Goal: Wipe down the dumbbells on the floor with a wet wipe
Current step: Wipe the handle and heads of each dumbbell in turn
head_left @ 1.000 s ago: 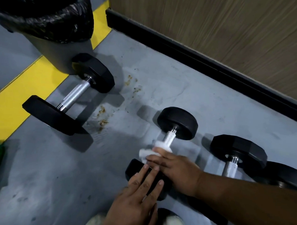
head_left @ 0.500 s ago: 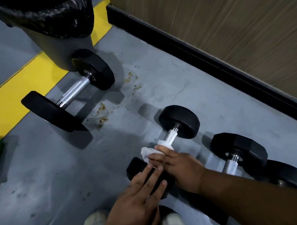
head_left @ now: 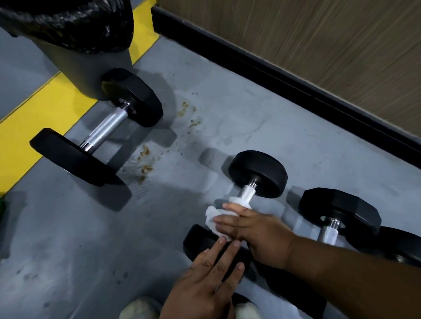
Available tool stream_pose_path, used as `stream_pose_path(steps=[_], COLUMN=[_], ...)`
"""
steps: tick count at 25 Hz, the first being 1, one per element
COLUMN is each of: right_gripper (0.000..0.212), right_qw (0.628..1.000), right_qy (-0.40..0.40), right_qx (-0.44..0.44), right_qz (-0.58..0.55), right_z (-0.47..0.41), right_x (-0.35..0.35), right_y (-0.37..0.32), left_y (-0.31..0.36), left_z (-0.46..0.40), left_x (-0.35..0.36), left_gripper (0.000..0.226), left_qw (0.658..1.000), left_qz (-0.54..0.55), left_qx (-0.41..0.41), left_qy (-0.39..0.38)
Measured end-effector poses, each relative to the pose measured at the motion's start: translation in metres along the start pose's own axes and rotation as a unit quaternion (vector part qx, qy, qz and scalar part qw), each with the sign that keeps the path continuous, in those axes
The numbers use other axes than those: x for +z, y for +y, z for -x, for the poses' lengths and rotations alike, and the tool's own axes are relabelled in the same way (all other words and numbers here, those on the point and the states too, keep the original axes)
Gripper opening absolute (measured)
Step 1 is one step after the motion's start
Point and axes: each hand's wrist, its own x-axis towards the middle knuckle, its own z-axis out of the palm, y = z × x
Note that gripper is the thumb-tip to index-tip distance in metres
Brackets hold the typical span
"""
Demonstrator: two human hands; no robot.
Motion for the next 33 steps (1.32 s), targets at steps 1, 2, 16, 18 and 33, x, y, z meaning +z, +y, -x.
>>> stream_pose_path(steps=[1,2,16,18,33], right_gripper=[0.056,0.064,0.083,0.085,0.082], right_qw=[1.0,0.999,0.989,0.989,0.996], right_qy=[0.006,0.024,0.039,0.036,-0.083], right_qx=[0.018,0.042,0.141,0.135,-0.014], right_qz=[-0.008,-0.014,-0.02,-0.042,0.002], right_z=[-0.001,-0.002,-0.006,-0.002,0.002], right_x=[-0.004,-0.005,-0.014,-0.007,-0.016], right_y=[0.009,0.022,0.035,0.018,0.012], left_y=[0.001,0.001,0.002,0.001,-0.009], left_z=[0.0,0.001,-0.001,0.0,0.0], left_x=[0.0,0.0,-0.003,-0.003,-0.008], left_gripper=[0.044,0.041,0.043,0.042,0.037], left_qw=[1.0,1.0,0.999,0.999,0.999], left_qz=[-0.001,-0.004,-0.007,-0.004,-0.001], left_qx=[0.003,0.008,0.036,0.04,0.041], left_qy=[0.0,0.002,-0.004,-0.004,-0.01])
